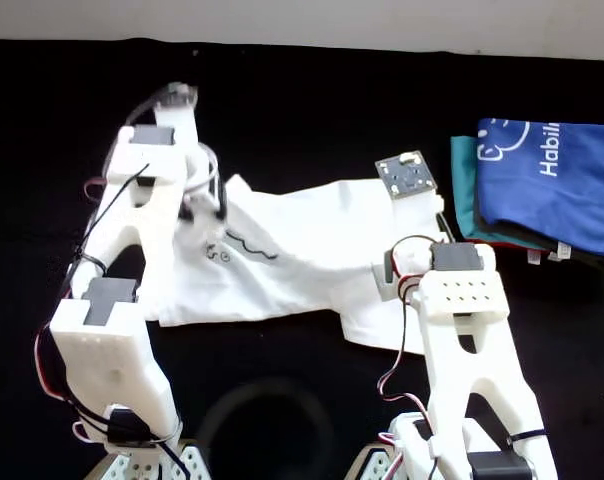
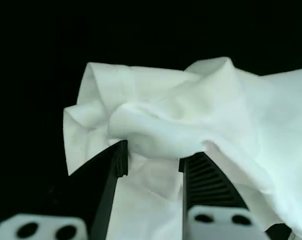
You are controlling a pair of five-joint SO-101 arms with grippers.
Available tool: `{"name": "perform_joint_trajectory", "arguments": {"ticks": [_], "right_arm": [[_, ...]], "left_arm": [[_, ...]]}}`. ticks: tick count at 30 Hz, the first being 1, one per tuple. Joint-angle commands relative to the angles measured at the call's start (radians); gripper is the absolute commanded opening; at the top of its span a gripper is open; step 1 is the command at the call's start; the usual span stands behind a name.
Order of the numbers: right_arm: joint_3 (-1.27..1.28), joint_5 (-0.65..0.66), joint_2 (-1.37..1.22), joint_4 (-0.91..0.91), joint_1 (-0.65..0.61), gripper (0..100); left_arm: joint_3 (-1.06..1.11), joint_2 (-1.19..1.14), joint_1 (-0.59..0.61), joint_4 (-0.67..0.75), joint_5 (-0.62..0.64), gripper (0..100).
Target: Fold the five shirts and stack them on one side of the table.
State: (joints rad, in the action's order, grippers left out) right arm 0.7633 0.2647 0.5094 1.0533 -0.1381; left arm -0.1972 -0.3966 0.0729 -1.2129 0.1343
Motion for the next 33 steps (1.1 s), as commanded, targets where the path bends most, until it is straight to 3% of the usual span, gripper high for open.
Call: {"name": "perform_joint_trajectory", "arguments": {"ticks": [1,7,14,17,20,23,33], "right_arm": [[-0.008,-0.003,0.038,-0.016,0.064,0.5],[-0.010,-0.002,0.041,-0.047,0.136,0.5],[-0.010,-0.002,0.039,-0.122,0.180,0.5],[-0.010,-0.002,0.038,-0.122,0.176,0.5],[-0.010,-0.002,0.038,-0.122,0.176,0.5],[-0.010,-0.002,0.035,-0.122,0.174,0.5],[-0.010,-0.002,0.033,-0.122,0.174,0.5]], "left_arm": [[-0.162,-0.002,0.033,-0.078,-0.043,18],[-0.183,-0.005,0.079,-0.146,-0.345,18],[-0.166,-0.002,0.119,-0.146,-0.377,18],[-0.166,0.007,0.113,-0.192,-0.336,18],[-0.203,-0.004,0.099,-0.298,-0.160,18],[-0.205,-0.007,0.096,-0.301,-0.017,18],[-0.213,-0.209,0.079,-0.150,0.005,18]]}}
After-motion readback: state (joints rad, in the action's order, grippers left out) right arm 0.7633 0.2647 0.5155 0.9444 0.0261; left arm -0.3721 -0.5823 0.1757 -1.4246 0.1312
